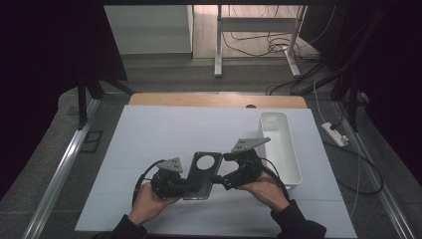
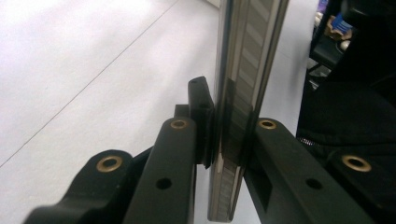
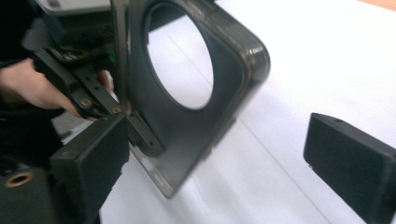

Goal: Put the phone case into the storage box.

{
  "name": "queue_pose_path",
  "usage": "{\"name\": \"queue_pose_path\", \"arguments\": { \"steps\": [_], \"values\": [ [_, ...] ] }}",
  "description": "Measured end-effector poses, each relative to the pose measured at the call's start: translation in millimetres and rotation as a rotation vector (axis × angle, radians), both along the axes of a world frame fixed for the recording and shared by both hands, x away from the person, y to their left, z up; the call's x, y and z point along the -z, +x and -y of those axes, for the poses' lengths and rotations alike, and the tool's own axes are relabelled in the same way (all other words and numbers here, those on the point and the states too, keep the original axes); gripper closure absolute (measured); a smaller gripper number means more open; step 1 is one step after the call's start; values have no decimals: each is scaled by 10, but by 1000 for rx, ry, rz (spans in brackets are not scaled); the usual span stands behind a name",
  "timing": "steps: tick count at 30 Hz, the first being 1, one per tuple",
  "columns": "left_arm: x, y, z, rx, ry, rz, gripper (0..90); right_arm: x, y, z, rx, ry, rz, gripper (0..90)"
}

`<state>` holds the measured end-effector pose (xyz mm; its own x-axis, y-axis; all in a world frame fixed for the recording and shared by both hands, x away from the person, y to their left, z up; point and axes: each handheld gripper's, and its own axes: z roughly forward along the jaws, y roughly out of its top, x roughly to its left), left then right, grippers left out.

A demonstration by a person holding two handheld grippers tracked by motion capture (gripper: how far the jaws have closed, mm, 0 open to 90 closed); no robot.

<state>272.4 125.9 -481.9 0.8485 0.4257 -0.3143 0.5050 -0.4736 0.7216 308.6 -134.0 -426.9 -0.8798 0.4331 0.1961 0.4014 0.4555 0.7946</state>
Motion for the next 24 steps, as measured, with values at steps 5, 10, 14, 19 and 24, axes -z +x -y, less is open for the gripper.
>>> {"name": "queue_pose_path", "arguments": {
  "steps": [5,10,14,19,24],
  "values": [
    [15,7,-7,-55,18,-13,843,-25,10,32,47,3,15,0],
    [29,18,-19,-78,30,-31,843,-35,28,70,81,-18,48,0],
    [34,14,-15,-79,39,-36,843,-26,49,87,98,-49,25,0],
    [33,7,-8,-75,38,-40,843,-33,61,88,100,-49,-3,0],
    [35,-13,7,-62,25,-49,843,-82,32,67,102,-55,50,0]
  ]
}}
